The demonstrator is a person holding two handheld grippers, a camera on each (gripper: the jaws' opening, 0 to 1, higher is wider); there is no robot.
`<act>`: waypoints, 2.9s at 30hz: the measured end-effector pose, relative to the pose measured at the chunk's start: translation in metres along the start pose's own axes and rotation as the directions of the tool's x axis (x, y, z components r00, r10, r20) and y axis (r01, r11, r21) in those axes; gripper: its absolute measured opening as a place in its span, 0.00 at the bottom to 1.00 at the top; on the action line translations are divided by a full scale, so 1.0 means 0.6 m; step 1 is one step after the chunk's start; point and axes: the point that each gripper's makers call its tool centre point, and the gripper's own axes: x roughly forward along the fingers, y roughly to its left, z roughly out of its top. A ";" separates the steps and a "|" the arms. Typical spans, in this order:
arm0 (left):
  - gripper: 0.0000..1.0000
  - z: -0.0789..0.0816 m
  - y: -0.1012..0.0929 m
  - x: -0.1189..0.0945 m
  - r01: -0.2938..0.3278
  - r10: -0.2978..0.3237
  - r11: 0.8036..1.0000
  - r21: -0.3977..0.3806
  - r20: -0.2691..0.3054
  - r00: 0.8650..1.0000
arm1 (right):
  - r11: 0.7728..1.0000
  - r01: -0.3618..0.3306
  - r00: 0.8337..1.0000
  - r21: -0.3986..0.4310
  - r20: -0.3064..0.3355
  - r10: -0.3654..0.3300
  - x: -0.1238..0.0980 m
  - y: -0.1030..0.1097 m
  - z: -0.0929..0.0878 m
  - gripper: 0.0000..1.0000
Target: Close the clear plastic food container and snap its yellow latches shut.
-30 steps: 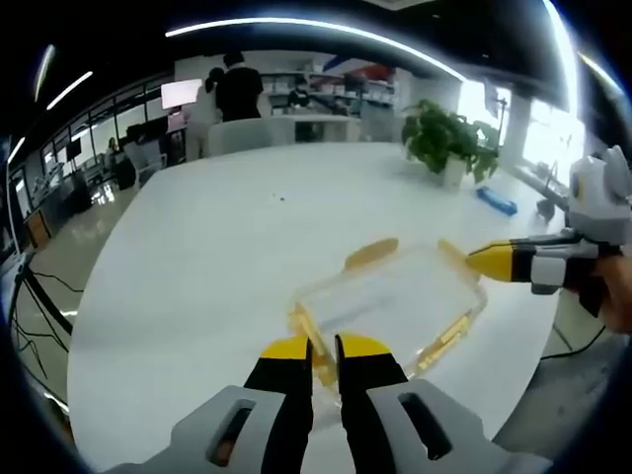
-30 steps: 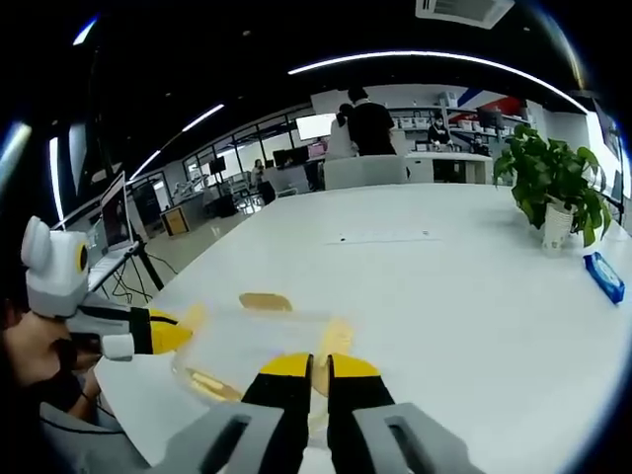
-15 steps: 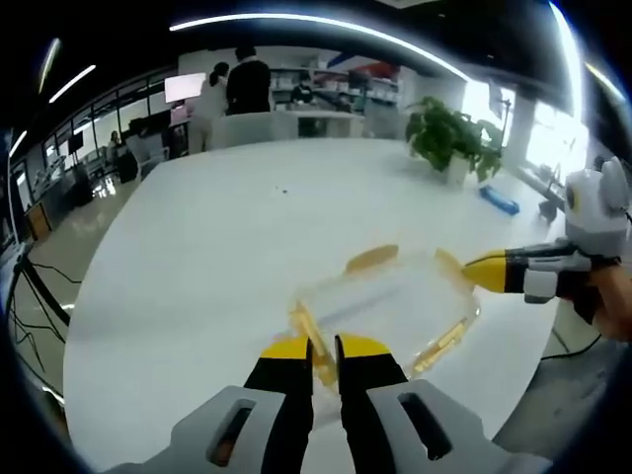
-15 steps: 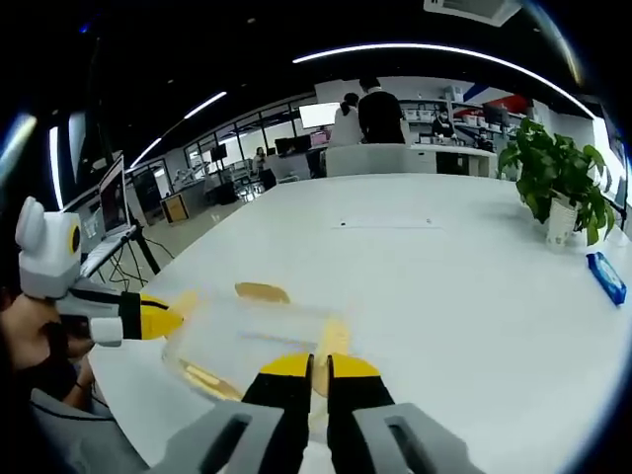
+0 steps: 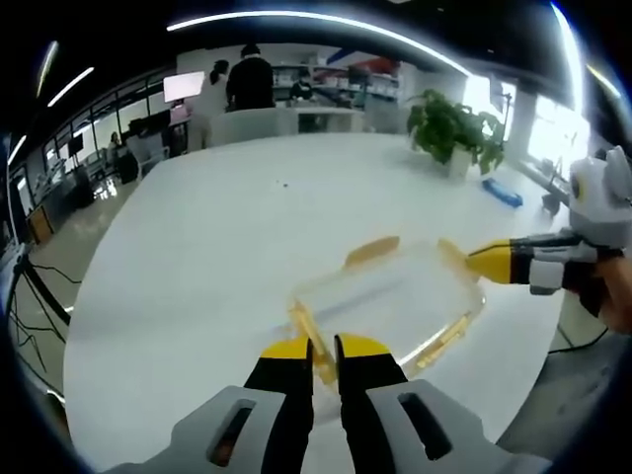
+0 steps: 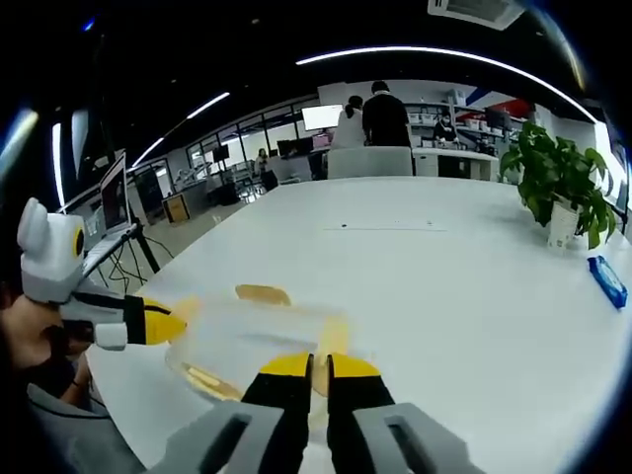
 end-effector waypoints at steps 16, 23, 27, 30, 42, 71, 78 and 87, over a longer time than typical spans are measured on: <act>0.24 -0.011 0.026 -0.008 -0.024 0.025 0.998 -0.059 0.016 1.000 | 0.996 0.062 0.998 -0.058 0.002 -0.062 -0.015 -0.043 0.000 0.03; 0.37 -0.010 0.037 -0.013 -0.021 0.024 0.990 -0.141 0.020 1.000 | 0.999 0.039 0.999 -0.032 0.006 -0.039 -0.015 -0.044 -0.006 0.12; 0.36 -0.009 0.030 -0.005 -0.001 0.004 0.988 -0.153 0.017 1.000 | 1.000 -0.003 1.000 0.018 0.015 0.002 -0.007 -0.028 -0.003 0.16; 0.36 -0.011 0.020 0.001 0.024 -0.023 0.986 -0.165 0.010 1.000 | 0.999 -0.029 1.000 0.030 0.007 0.028 -0.002 -0.016 -0.005 0.19; 0.32 -0.018 -0.004 0.018 0.132 -0.138 0.954 -0.269 -0.002 0.990 | 0.984 -0.079 0.995 0.158 -0.046 0.087 0.015 -0.010 -0.028 0.24; 0.28 -0.012 -0.004 0.028 0.174 -0.192 0.936 -0.307 -0.029 0.981 | 0.957 -0.119 0.978 0.263 -0.137 0.159 0.031 0.012 -0.029 0.30; 0.26 -0.008 -0.012 0.039 0.205 -0.222 0.904 -0.376 -0.002 0.975 | 0.959 -0.127 0.976 0.253 -0.142 0.167 0.028 0.014 -0.035 0.30; 0.28 -0.010 -0.005 0.039 0.216 -0.224 0.916 -0.338 0.017 0.975 | 0.960 -0.140 0.971 0.243 -0.157 0.181 0.027 0.007 -0.033 0.32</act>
